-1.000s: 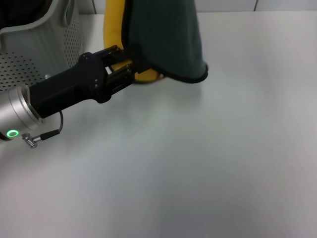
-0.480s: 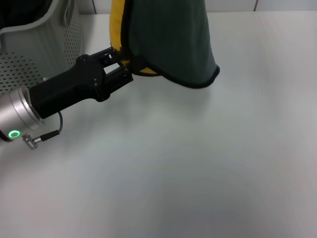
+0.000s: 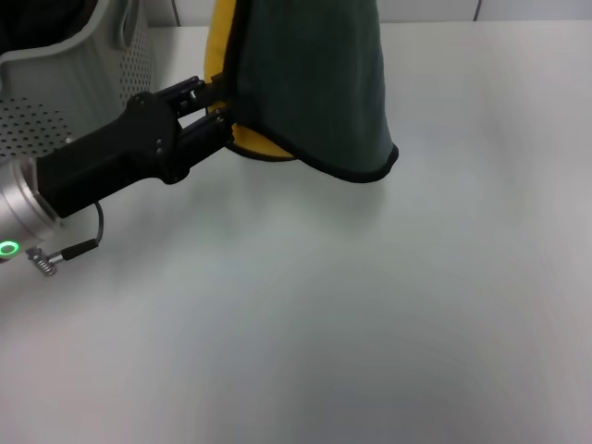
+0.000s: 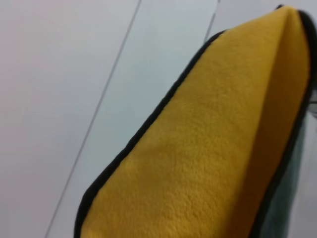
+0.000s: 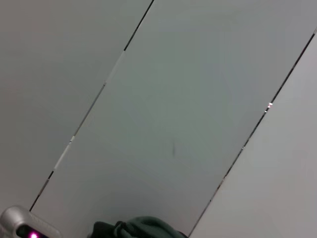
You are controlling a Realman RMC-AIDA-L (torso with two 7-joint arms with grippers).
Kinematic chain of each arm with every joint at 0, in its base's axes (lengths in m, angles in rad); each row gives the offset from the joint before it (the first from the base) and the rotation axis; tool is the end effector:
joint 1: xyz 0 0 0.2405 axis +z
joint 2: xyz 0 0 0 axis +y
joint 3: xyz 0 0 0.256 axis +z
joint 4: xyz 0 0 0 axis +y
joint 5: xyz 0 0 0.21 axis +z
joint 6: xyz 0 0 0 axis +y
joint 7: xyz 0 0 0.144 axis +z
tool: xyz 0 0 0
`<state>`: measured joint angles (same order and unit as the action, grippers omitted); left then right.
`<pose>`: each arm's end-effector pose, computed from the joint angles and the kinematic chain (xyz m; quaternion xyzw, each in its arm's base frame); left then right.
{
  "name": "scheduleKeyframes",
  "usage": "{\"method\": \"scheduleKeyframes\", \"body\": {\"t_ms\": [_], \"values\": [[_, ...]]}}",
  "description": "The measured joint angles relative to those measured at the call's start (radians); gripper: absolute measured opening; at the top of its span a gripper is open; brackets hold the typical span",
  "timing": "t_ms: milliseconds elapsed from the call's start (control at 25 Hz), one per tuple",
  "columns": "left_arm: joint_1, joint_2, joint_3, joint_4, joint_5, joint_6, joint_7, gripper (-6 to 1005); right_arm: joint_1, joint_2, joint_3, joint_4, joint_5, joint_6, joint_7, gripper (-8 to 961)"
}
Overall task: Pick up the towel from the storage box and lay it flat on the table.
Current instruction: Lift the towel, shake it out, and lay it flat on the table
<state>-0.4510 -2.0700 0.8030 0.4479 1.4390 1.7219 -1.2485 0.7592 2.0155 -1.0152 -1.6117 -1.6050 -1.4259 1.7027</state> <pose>-0.2421 0.3048 0.0114 -0.8394 -0.2079 -0.4828 0.1385 -0.0218 0.3532 0.1330 -0.8938 -0.2273 0.3143 0.2250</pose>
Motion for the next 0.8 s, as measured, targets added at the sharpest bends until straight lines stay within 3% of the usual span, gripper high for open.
{"method": "scheduleKeyframes", "body": {"t_ms": [280,640,800], "values": [[-0.010,0.016,0.007,-0.026,0.017,0.032,-0.002,364,-0.005,-0.001,0.003,0.004,0.000,0.001,-0.001,10],[-0.024,0.008,0.008,-0.037,0.047,0.025,-0.002,179,-0.005,0.003,-0.006,-0.001,0.000,-0.002,0.000,11],[-0.031,0.011,0.007,-0.051,0.051,0.024,-0.006,157,-0.005,0.004,-0.006,-0.002,0.007,-0.002,0.000,11]]}}
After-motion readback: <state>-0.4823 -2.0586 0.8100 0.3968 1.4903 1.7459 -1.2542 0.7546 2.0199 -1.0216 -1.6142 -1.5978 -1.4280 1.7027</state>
